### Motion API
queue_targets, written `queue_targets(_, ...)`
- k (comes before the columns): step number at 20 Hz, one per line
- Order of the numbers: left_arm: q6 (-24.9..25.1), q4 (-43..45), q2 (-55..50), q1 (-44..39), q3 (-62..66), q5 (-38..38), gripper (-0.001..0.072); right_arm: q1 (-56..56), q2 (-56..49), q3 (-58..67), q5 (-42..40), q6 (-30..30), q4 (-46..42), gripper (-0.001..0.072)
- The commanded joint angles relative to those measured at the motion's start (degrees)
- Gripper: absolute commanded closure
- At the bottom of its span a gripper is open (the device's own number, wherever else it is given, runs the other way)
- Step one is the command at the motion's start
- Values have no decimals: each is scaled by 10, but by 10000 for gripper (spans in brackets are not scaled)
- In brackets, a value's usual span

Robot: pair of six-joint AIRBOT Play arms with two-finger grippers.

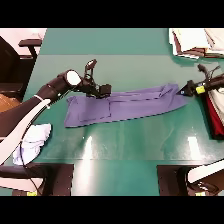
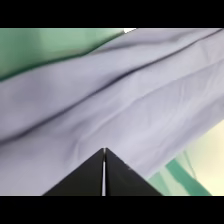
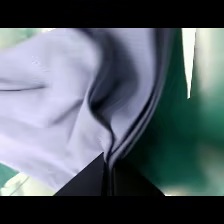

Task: Fold the shirts.

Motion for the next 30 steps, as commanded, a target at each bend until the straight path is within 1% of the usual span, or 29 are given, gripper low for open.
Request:
queue_targets(1,13,-30,-62,-5,61,-6,684,26,52,45,21,-2,6,694)
queue_targets(3,13,-28,-97,-19,98,-6,684,56,98,71,22,-2,7,694)
queue_targets(5,13,-27,-136,-39,137,-13,684,95,137,99,21,16,9,694)
queue_targets(9,12,-23,-198,-68,194,-24,684,164,188,139,10,24,113,694)
queue_targets(11,12,-22,-211,-74,205,-25,684,196,203,146,1,37,142,694)
queue_targets(12,12,-17,-214,-76,205,-26,684,213,210,147,-5,47,142,694)
queue_targets(17,12,-12,-217,-76,205,-26,684,285,220,147,-28,56,141,694)
queue_targets(19,13,2,-208,-66,217,-51,684,309,220,147,-43,56,141,694)
queue_targets(22,12,94,-141,-26,222,-97,684,346,220,147,-64,56,141,694)
queue_targets(24,13,168,-67,21,222,-141,684,382,215,147,-78,56,143,694)
queue_targets(26,13,225,9,76,222,-173,683,431,198,147,-103,55,165,694)
queue_targets(28,13,276,92,135,222,-186,683,493,169,147,-147,54,181,694)
queue_targets(30,12,309,161,184,222,-179,683,563,128,147,-212,33,186,691)
